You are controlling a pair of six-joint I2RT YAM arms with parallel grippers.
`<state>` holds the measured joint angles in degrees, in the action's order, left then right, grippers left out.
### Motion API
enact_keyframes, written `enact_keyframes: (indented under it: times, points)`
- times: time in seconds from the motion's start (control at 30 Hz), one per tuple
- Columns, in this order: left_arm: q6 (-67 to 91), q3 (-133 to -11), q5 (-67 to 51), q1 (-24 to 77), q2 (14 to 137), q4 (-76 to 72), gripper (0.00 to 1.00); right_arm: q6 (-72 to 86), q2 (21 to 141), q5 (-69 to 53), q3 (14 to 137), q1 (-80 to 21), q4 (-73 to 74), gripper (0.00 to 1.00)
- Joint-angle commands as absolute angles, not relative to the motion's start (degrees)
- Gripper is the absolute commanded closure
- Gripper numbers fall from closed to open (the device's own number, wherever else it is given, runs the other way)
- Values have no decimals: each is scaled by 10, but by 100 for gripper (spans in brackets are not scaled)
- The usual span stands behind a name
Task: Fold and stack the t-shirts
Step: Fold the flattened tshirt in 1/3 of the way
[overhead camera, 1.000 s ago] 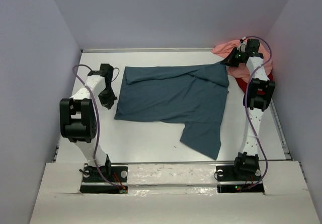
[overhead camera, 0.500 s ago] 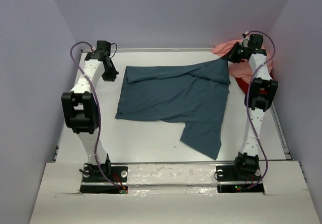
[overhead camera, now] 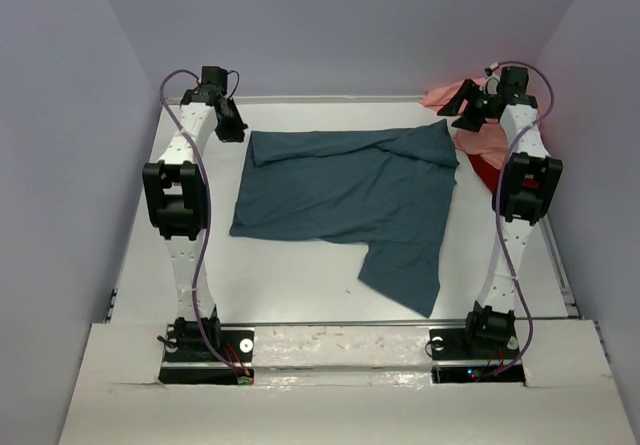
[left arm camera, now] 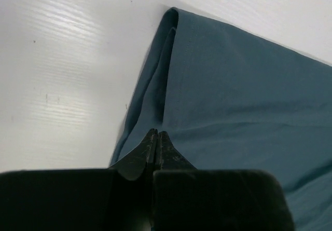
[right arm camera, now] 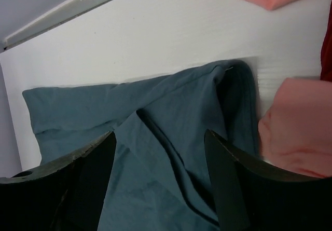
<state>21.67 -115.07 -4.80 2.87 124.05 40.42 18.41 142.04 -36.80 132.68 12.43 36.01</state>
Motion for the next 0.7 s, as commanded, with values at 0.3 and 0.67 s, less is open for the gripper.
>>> enact_keyframes:
  times: [0.3, 0.67]
  points:
    - [222, -1179, -135, 26, 1282, 350, 38, 127, 1269, -331, 1266, 32, 466, 29]
    - [221, -1225, -191, 6, 1337, 330, 39, 112, 1282, -285, 1314, -14, 527, 34]
